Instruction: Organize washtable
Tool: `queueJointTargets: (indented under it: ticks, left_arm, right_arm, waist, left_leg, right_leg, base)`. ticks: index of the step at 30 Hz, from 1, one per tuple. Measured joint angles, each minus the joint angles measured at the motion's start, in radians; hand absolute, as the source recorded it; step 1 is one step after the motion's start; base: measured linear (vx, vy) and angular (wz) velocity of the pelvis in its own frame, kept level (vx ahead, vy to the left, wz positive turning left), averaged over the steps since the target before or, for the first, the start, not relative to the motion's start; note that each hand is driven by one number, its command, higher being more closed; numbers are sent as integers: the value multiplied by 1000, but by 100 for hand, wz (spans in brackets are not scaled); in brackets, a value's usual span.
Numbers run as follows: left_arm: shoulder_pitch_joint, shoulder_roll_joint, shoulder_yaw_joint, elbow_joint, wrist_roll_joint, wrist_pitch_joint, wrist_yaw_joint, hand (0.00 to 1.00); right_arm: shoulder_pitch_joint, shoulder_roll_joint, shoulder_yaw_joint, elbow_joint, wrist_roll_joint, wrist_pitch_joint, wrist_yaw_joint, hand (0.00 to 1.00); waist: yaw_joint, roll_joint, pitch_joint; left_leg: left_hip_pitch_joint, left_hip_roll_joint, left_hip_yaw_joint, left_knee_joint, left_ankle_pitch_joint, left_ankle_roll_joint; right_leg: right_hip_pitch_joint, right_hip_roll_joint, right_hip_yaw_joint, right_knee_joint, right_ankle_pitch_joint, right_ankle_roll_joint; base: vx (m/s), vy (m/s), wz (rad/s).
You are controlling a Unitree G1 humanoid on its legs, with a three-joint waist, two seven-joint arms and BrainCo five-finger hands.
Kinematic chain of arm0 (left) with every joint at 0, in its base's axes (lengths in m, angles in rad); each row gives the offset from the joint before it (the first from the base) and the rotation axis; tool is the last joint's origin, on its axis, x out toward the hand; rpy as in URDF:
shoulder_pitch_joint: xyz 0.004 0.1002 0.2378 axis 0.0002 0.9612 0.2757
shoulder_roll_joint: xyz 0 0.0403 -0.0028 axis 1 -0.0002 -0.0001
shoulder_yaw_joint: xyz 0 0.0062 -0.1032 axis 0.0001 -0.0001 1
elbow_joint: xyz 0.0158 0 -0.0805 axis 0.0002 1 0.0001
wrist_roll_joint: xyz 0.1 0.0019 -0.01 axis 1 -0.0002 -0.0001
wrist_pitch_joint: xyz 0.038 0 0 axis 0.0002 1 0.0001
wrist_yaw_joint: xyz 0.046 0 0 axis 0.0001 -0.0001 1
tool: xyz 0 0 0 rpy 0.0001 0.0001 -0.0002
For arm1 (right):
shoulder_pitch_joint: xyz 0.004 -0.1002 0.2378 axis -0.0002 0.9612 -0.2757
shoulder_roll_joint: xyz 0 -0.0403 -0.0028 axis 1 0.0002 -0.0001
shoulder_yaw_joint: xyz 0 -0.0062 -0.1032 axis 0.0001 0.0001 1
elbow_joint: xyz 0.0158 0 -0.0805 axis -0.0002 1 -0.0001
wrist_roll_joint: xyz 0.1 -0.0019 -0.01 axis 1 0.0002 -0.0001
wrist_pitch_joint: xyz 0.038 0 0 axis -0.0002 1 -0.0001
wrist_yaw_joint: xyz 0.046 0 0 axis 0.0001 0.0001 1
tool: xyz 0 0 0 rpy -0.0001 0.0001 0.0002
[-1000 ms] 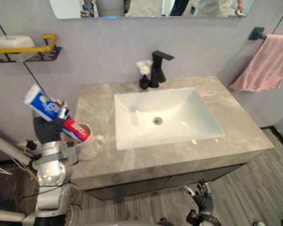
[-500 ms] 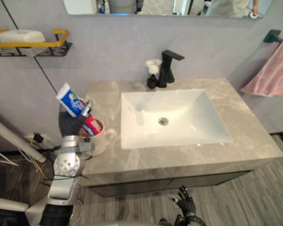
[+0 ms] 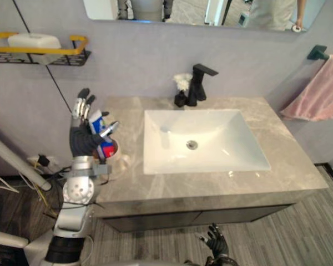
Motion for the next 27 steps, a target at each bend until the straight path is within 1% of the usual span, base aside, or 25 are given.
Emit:
queueJointTargets:
  ticks: [5, 16, 27]
  left_arm:
    - [-6, 0, -1, -10, 0, 0, 0, 0]
    - [-10, 1, -2, -61, -4, -9, 2, 0]
    - [-23, 1, -5, -115, -9, -18, 2, 0]
  right_arm:
    - [-16, -8, 33, 2, 1, 0, 1, 0]
    - [-27, -8, 34, 11, 2, 0, 1, 0]
    - [-33, -8, 35, 11, 2, 0, 0, 0]
  waist:
    - [0, -3, -2]
    - [3, -20, -12]
    - [4, -22, -14]
  left_leg:
    - [-3, 0, -8, 0, 2, 1]
    - [-7, 0, -16, 1, 7, 1]
    - [-7, 0, -20, 1, 10, 1]
  right_leg:
    - [1, 0, -4, 0, 0, 0]
    - [2, 0, -16, 0, 0, 0]
    - [4, 0, -21, 0, 0, -1]
  base:
    - [-2, -16, 5]
    - [-13, -14, 2]
    - [0, 0, 0]
